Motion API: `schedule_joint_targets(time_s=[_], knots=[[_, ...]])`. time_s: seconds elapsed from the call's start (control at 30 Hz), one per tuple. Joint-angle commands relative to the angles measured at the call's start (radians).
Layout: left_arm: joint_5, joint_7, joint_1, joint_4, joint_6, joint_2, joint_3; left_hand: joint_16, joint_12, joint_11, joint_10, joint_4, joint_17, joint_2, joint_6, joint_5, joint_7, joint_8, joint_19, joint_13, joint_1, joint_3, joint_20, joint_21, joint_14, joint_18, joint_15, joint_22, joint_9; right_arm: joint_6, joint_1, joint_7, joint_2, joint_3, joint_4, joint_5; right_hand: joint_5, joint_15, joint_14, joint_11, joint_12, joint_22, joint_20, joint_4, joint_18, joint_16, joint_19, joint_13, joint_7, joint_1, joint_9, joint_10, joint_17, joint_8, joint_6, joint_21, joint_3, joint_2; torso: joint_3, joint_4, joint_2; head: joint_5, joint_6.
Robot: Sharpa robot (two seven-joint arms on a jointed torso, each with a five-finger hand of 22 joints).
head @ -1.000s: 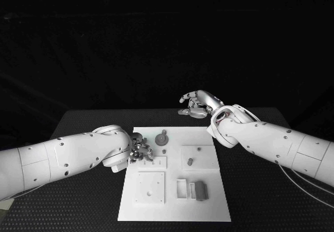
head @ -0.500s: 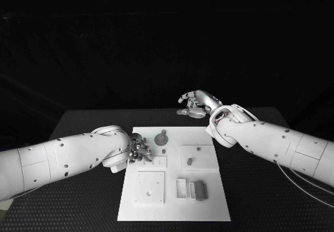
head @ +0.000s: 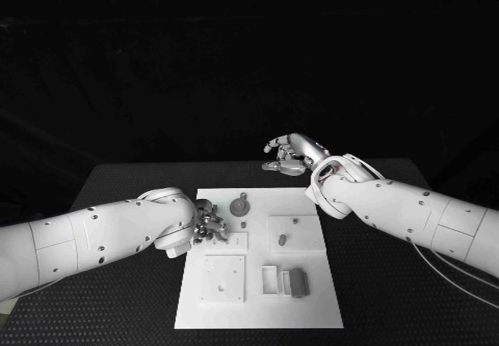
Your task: Assemble the parts on the task board
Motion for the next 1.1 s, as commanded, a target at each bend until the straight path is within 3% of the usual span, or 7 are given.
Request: schedule_joint_targets(time_s=[0.03,1.1], knots=[[-0.007,-0.001,-0.003,-0.001,0.005,0.004,0.001,0.007,0.005,-0.035,-0.059,0.0,-0.002,0.015,0.074,-0.001,-0.04,-0.003,0.01,-0.001,0.011,0.003,-0.016,0.005,-0.008,0.042,-0.03,0.02,0.271,0.008,0.0,0.003,0.001,0.001,0.002,-0.014,-0.003,0.001,-0.009,-0.001,-0.001,0.011,-0.005,-0.001,0.078,-0.003,0.001,-0.002,0.007,0.004,0.002,-0.008,0.0,0.004,0.003,-0.006,-0.003,0.009,0.0005,0.0001,0.0,-0.001,0.001],[-0.009,0.001,-0.006,-0.003,0.043,0.013,0.001,0.012,0.006,-0.035,-0.06,-0.001,-0.01,0.013,0.077,-0.002,-0.04,-0.012,0.01,-0.006,0.01,0.004,-0.016,0.005,-0.01,0.042,-0.03,0.02,0.272,0.018,0.0,0.0,0.007,0.001,-0.001,-0.013,-0.003,0.0,-0.008,-0.001,0.0,0.012,-0.005,-0.002,0.078,-0.002,0.001,-0.002,0.006,0.004,0.002,-0.008,0.002,0.005,0.006,-0.006,-0.005,0.012,-0.0003,0.0006,0.0,-0.001,-0.002]])
